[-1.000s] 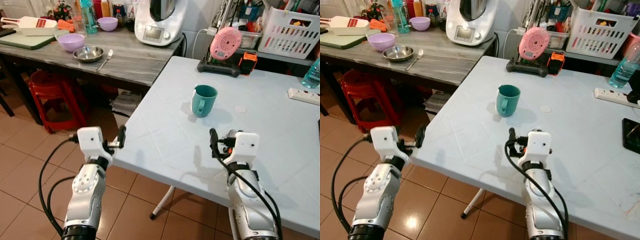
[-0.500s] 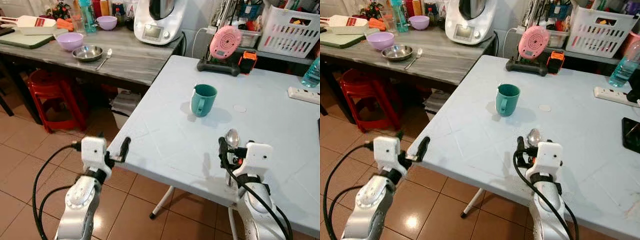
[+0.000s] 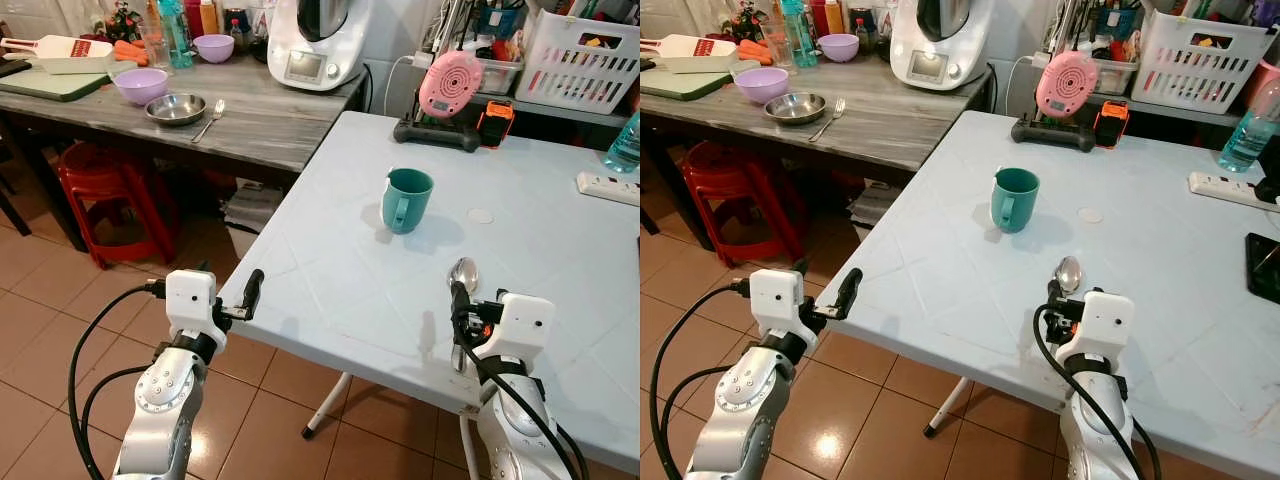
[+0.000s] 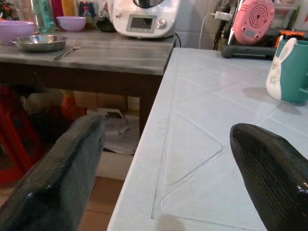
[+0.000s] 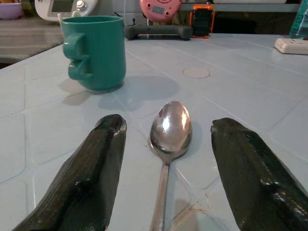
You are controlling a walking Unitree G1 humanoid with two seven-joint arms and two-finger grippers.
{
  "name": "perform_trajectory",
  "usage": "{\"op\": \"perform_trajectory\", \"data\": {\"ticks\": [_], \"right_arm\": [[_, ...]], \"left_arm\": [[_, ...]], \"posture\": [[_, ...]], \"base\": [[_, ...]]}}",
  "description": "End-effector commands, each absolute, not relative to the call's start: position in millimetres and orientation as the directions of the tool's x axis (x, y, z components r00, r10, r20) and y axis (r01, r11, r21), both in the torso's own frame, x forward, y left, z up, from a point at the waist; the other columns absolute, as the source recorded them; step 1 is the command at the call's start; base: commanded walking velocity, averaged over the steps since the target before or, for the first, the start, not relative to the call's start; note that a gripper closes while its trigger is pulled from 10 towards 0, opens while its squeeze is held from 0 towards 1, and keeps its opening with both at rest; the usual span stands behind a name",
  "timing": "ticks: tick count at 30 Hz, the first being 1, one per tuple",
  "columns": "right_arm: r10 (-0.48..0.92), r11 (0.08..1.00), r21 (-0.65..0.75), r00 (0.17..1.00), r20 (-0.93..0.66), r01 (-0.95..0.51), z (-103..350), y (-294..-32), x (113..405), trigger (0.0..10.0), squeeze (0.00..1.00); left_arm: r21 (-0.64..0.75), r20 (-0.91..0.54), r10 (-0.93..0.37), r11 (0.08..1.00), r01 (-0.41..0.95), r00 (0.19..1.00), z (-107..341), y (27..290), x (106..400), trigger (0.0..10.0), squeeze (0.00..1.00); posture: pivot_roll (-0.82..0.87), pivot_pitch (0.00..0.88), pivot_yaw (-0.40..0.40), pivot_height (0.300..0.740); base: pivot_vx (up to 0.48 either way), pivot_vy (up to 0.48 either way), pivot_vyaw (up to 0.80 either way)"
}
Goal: Setting the table
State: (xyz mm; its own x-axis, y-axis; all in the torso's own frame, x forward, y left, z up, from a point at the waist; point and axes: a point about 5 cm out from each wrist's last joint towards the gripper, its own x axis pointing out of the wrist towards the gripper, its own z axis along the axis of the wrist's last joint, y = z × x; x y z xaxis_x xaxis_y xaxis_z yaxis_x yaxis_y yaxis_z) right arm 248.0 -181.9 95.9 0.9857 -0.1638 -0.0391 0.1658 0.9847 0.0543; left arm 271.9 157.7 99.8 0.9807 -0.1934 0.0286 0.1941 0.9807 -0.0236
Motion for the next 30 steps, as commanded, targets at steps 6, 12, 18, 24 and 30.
{"op": "perform_trajectory", "data": {"ticks": [6,12,18,24,30], "right_arm": [[-0.174,0.983,0.05,0.984,-0.042,0.176,99,-183,249,10.0,1.0],[-0.193,0.978,0.066,0.98,-0.053,0.197,98,-186,248,10.0,0.97],[-0.215,0.973,0.07,0.973,-0.082,0.221,96,-192,251,10.0,0.61],[-0.206,0.975,0.063,0.973,-0.104,0.213,96,-192,259,10.0,0.34],[-0.181,0.98,0.056,0.974,-0.136,0.19,100,-191,281,10.0,0.0]], "left_arm": [[0.009,-0.009,-0.311,0.95,0.311,0.95,103,151,269,10.0,0.0],[0.017,-0.018,-0.346,0.938,0.346,0.938,99,145,268,10.0,0.0],[-0.058,-0.04,-0.422,0.906,0.419,0.906,92,130,267,10.0,0.0],[-0.077,-0.052,-0.481,0.876,0.476,0.875,88,126,264,10.0,0.0],[-0.072,-0.07,-0.543,0.839,0.539,0.837,87,121,261,10.0,0.0]], "posture": [[0.04,0.0,-0.01,0.74],[0.02,0.0,0.008,0.74],[0.01,0.0,0.011,0.74],[0.02,0.0,-0.001,0.74],[0.03,0.0,-0.008,0.74]], "base": [[0.0,0.0,0.0],[0.0,0.0,0.0],[0.0,0.0,0.0],[0.0,0.0,0.0],[0.0,0.0,0.0]]}}
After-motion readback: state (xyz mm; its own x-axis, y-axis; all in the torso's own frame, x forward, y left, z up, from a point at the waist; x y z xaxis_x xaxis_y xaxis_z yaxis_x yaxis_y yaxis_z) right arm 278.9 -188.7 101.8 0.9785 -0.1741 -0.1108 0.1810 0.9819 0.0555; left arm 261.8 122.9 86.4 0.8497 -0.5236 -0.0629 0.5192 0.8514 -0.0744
